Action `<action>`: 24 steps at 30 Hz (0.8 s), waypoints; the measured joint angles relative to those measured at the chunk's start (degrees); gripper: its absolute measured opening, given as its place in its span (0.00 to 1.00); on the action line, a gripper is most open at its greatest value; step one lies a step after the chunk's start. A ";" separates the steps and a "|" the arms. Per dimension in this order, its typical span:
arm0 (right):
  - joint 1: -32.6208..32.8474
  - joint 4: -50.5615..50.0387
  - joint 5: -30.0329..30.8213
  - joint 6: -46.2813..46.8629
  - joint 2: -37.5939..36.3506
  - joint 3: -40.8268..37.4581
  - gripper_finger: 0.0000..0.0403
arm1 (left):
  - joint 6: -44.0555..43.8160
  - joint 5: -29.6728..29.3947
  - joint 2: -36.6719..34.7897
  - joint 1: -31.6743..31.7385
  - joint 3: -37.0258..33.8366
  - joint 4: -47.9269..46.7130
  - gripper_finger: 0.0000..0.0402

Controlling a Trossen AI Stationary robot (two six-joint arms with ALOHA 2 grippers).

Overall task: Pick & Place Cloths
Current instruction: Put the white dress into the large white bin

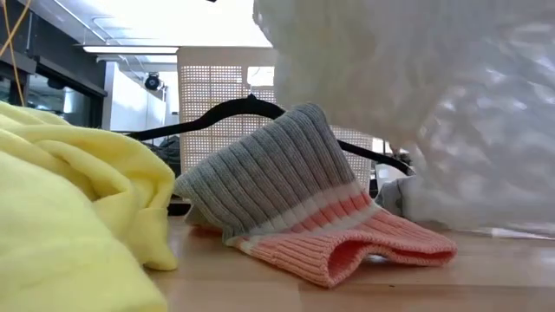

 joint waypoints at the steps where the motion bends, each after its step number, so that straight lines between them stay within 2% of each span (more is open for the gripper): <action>1: -0.30 -0.02 0.12 -1.22 -0.30 0.68 0.02 | 0.00 0.00 0.00 0.00 0.00 0.00 0.61; 7: -2.89 0.28 2.38 -6.84 -3.91 1.99 0.02 | 0.00 0.15 0.00 0.00 0.00 0.02 0.61; 10: -4.07 1.49 3.24 -9.34 -6.47 1.99 0.02 | -0.22 2.28 0.00 0.00 0.00 0.16 0.61; 16: -4.30 8.61 4.06 -17.20 -11.26 2.08 0.02 | -0.31 4.44 0.02 0.00 0.00 0.87 0.61; 21: -4.28 14.28 4.09 -24.20 -13.35 2.08 0.02 | 0.66 5.00 0.65 0.00 0.09 6.27 0.61; 24: -4.28 16.59 4.16 -27.94 -13.80 2.08 0.02 | 3.64 7.57 1.62 0.00 0.11 10.98 0.61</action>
